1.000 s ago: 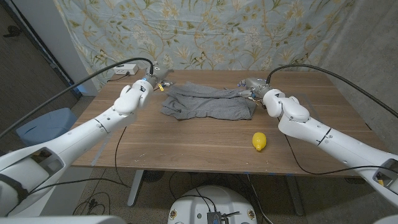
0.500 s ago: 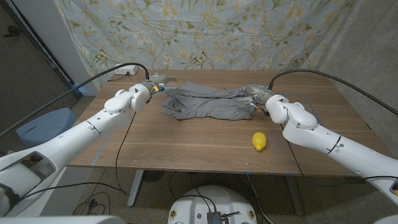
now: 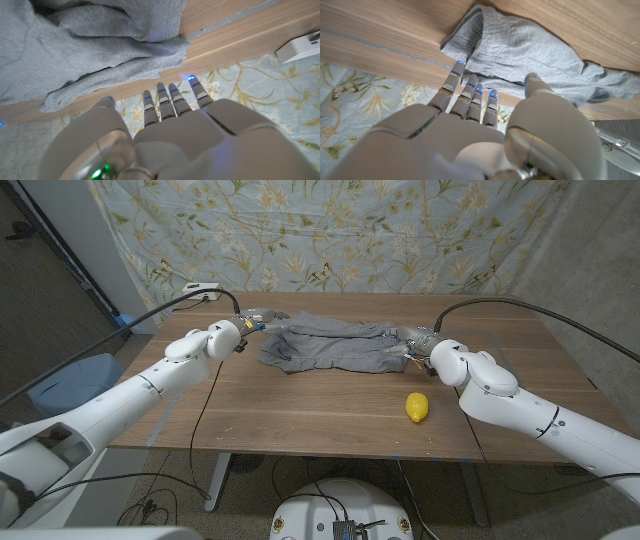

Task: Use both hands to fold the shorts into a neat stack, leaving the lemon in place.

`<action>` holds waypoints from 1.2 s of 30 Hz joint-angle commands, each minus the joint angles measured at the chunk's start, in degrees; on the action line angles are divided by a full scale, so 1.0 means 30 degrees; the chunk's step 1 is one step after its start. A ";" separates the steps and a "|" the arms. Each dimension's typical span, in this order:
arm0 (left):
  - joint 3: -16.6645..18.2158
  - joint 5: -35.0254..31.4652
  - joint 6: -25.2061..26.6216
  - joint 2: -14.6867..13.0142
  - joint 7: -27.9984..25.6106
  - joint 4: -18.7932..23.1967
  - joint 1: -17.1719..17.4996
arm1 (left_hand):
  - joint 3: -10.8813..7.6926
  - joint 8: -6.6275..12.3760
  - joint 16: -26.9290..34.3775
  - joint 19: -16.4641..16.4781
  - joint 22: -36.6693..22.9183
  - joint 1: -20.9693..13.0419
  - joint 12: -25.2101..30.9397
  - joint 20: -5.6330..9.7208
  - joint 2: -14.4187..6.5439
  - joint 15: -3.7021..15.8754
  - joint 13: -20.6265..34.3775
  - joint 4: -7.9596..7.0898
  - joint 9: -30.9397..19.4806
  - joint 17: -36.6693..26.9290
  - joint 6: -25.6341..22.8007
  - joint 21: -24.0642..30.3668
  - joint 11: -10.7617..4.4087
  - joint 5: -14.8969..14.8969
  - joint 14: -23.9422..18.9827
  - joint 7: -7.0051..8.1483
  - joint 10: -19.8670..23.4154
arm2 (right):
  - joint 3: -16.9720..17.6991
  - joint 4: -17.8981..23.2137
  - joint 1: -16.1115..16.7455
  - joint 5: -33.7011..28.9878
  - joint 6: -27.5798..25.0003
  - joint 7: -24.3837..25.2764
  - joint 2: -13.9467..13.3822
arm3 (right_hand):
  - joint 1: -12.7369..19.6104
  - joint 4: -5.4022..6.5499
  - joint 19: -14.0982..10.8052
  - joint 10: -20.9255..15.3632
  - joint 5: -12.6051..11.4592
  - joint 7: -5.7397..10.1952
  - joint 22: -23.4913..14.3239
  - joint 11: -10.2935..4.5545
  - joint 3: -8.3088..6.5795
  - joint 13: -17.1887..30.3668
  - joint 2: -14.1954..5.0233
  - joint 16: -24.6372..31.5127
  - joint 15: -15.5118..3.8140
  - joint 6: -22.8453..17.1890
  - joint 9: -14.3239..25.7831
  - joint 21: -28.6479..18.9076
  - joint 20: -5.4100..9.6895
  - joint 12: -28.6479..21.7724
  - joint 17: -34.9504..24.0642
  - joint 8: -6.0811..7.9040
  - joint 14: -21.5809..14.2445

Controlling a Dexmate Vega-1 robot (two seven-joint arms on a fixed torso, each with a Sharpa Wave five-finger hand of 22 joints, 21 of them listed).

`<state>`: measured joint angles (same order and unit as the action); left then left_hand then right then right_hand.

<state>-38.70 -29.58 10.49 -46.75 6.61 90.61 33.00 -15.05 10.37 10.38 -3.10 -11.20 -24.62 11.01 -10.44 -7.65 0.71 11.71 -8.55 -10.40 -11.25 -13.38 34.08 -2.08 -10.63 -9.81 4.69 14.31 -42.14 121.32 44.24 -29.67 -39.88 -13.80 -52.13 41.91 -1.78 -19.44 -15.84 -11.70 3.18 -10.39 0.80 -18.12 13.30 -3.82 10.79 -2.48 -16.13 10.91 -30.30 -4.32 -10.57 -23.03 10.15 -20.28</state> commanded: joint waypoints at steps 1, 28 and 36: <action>-0.0451 0.1746 -0.0917 0.0429 0.0151 -0.1229 -0.0635 | 0.0073 0.0069 0.0144 -0.0013 0.0022 0.0199 0.0160 -0.0234 0.0022 -0.0195 0.0027 -0.0011 -0.0012 -0.0021 0.0045 -0.0083 0.0168 -0.0130 -0.0020 -0.0162 -0.0032 | -0.0845 0.0397 0.0664 -0.0991 -0.0253 0.0663 -0.0158 | 0.0575 -0.0617 0.0328 0.0740 -0.0229 -0.0016 0.0011 -0.0233 -0.0071 -0.0013 0.0459 -0.0109 -0.0407 0.0611 0.0063 0.0223 0.0037 0.0057 0.0111 -0.0002 0.0734; -0.1139 0.2132 -0.0922 0.0513 0.0679 -0.1516 -0.1381 | 0.0076 0.0172 0.0290 0.0022 0.0025 0.0534 0.0440 -0.0330 -0.0059 -0.0227 -0.0006 0.0079 -0.0008 0.0109 -0.0178 -0.0198 0.0257 -0.0207 -0.0299 -0.0316 0.0519 | -0.2865 -0.3499 0.0391 -0.6102 0.1108 0.1886 0.2394 | 0.3934 -0.2654 0.1784 0.4304 -0.1600 0.0074 0.0020 -0.0281 -0.0946 -0.0206 0.0679 -0.0136 0.0282 0.3060 0.0081 0.1559 0.0569 -0.0186 0.0520 0.0250 0.4813; -0.1159 0.2281 -0.0957 0.0451 0.0796 -0.1506 -0.1418 | 0.0088 0.0169 0.0297 -0.0022 0.0024 0.0647 0.0456 -0.0361 -0.0075 -0.0237 -0.0011 0.0076 -0.0007 0.0126 -0.0183 -0.0249 0.0319 -0.0225 -0.0313 -0.0356 0.0554 | -0.3012 -0.5185 0.0330 -0.7041 0.1373 0.3630 0.3437 | 0.5375 -0.2812 0.1646 0.4330 -0.1704 0.0243 0.0026 -0.0602 -0.1478 -0.0259 0.0026 0.0178 -0.0149 0.3174 0.0079 0.1700 0.1024 -0.0376 0.0686 0.0283 0.4887</action>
<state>-42.09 -23.37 7.41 -45.11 8.57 85.87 28.89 -14.91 10.60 11.06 -3.07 -10.91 -23.29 12.18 -11.08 -7.78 0.09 11.72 -8.41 -10.42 -10.92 -13.61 33.46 -1.23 -11.03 -10.46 3.85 15.57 -49.95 112.20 46.06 -47.19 -37.30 -6.68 -45.74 56.39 -10.04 -13.82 -2.51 -16.36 3.51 -10.12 -0.18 -21.79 12.50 -3.48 10.71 -1.94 -6.64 11.08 -25.20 -1.93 -11.26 -21.01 10.61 -5.08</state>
